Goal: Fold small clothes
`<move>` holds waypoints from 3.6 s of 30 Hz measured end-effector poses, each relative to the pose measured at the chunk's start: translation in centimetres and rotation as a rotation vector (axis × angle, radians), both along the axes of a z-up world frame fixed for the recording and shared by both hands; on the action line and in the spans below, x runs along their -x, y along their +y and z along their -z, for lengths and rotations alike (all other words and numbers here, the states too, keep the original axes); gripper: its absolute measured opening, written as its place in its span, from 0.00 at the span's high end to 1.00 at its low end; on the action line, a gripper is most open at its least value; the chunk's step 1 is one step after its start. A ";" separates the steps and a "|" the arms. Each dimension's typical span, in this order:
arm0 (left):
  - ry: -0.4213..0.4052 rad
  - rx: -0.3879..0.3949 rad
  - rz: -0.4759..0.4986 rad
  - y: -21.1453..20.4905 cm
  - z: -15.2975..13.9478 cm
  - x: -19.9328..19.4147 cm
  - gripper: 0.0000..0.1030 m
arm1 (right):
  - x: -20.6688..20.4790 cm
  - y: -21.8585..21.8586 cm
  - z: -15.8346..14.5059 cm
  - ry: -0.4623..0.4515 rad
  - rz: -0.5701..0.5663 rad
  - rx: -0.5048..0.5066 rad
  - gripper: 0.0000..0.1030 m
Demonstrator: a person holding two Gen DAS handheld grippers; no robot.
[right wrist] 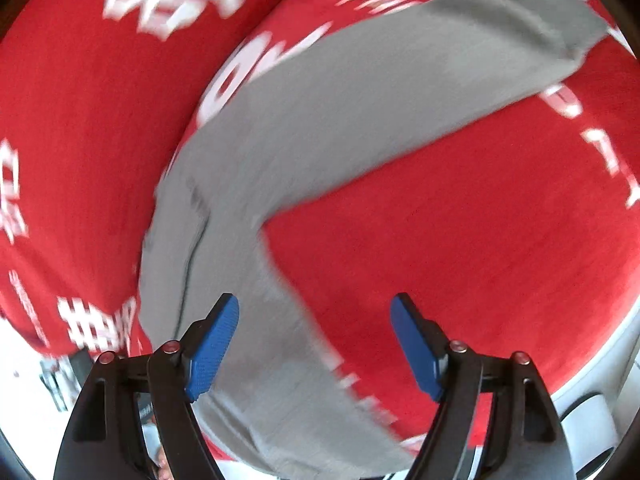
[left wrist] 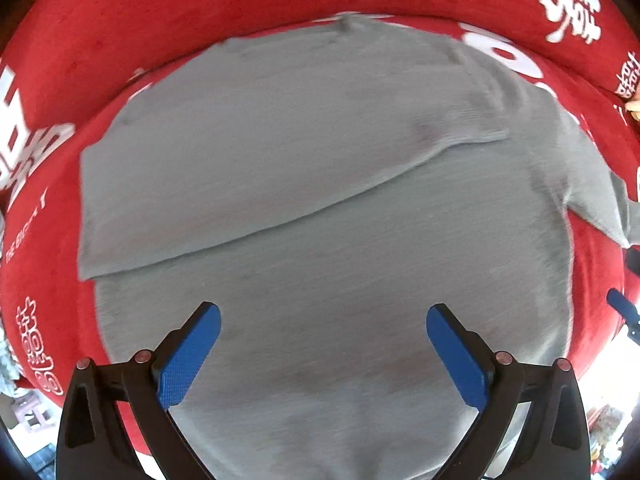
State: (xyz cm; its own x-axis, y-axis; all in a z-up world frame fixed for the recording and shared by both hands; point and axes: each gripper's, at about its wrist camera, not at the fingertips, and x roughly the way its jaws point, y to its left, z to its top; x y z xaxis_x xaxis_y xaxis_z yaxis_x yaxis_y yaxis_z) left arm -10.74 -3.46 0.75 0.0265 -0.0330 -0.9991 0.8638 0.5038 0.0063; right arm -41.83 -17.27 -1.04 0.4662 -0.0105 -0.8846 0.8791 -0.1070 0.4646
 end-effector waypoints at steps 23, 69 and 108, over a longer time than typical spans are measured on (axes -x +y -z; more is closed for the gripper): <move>-0.011 0.029 0.043 -7.3 0.9 4.6 0.00 | 14.8 -10.1 5.6 -0.278 0.630 -0.010 0.71; -0.103 0.086 -0.420 12.6 -1.0 -16.7 0.00 | -32.9 1.0 2.7 -0.233 -0.416 -0.031 0.48; 0.238 0.192 -0.373 7.1 3.1 -18.1 0.60 | -19.5 1.7 1.4 -0.096 -0.277 -0.040 0.38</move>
State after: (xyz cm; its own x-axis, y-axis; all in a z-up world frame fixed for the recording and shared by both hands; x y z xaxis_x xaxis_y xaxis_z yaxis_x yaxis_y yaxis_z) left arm 7.33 3.66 -2.39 -0.1569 -0.2489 -0.9557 0.5902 0.7523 -0.2928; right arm -22.33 -15.58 -2.43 0.5279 0.1625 -0.8336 0.8298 0.1108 0.5470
